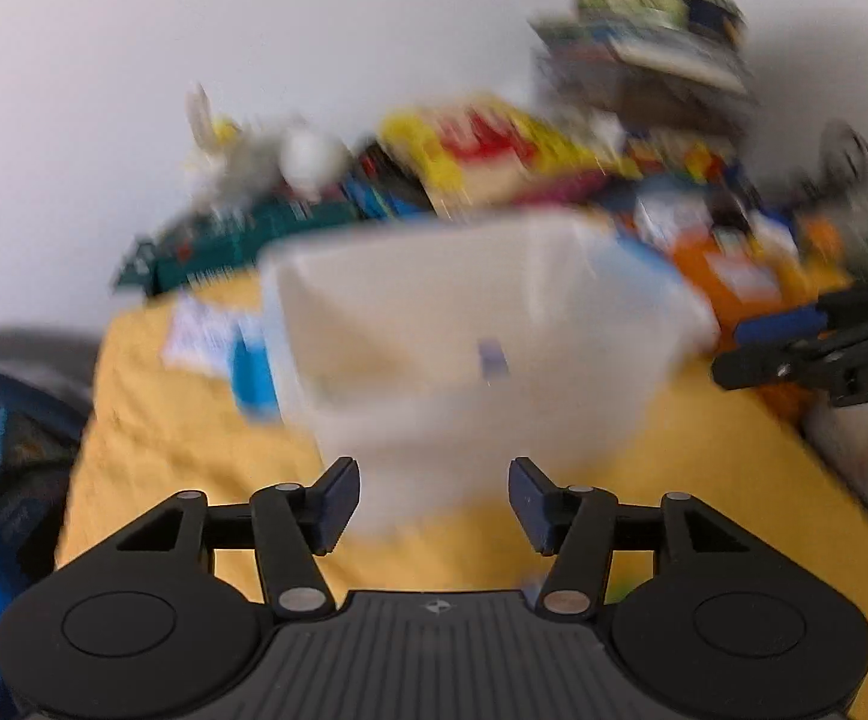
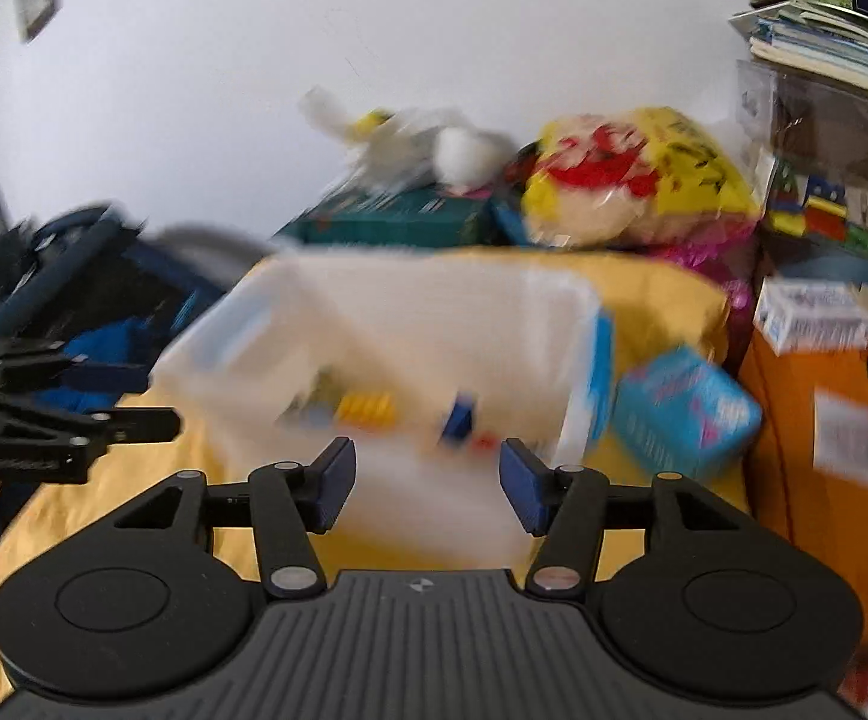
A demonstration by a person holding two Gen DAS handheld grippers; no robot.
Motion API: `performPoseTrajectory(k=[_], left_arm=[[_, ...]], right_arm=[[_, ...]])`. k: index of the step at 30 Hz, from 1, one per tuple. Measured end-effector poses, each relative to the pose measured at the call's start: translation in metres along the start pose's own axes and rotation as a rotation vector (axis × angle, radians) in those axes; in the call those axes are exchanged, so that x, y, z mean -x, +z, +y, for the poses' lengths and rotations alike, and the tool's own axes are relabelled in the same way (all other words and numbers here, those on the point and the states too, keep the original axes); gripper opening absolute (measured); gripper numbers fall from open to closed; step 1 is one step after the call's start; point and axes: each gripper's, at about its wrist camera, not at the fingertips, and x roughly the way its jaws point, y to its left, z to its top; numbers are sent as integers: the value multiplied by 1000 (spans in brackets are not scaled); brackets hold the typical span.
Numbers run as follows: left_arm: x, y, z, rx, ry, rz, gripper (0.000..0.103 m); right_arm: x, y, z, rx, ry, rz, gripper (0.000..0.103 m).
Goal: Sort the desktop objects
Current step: 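Open both tools to drop the blue brick and red block into the bin, then grasp a small black car with the left tool while the right tool grasps a green tile, then carry the black car and green tile over the white bin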
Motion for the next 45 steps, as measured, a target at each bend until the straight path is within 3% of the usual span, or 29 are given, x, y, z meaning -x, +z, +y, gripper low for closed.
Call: performPoseTrajectory(k=[6,7,10,21,23,26,30,37,45], left_arm=[[-8,-63,-19,38,-43,125,59],[-9,-68,-23,31,-52,133,59],[-16,-80,-37,-37,-75,152,59],[-46,-88,-56,-115,-71,193,59],[-46,-87,-55,-81,-71,193,57],[-46,-87,-57,-76,-88,184,40],[-41,-88,-60,-91,-90,178,34],[-20,-78,-40,-6,-73,128,33],[-6,-59,-24,39,-62,72,33]], right_arm=[[10,-99,38,78,73,188,52],[8,-111,42,64,70,215,47],[-1,-130,51,31,60,254,47],[-24,-132,69,-24,-6,234,44],[-24,-133,71,-27,-18,224,44],[-25,-133,71,-41,-26,218,43],[-22,-131,73,-22,-6,207,41],[4,-122,62,-37,-5,149,41],[22,-86,44,-84,-7,55,41]])
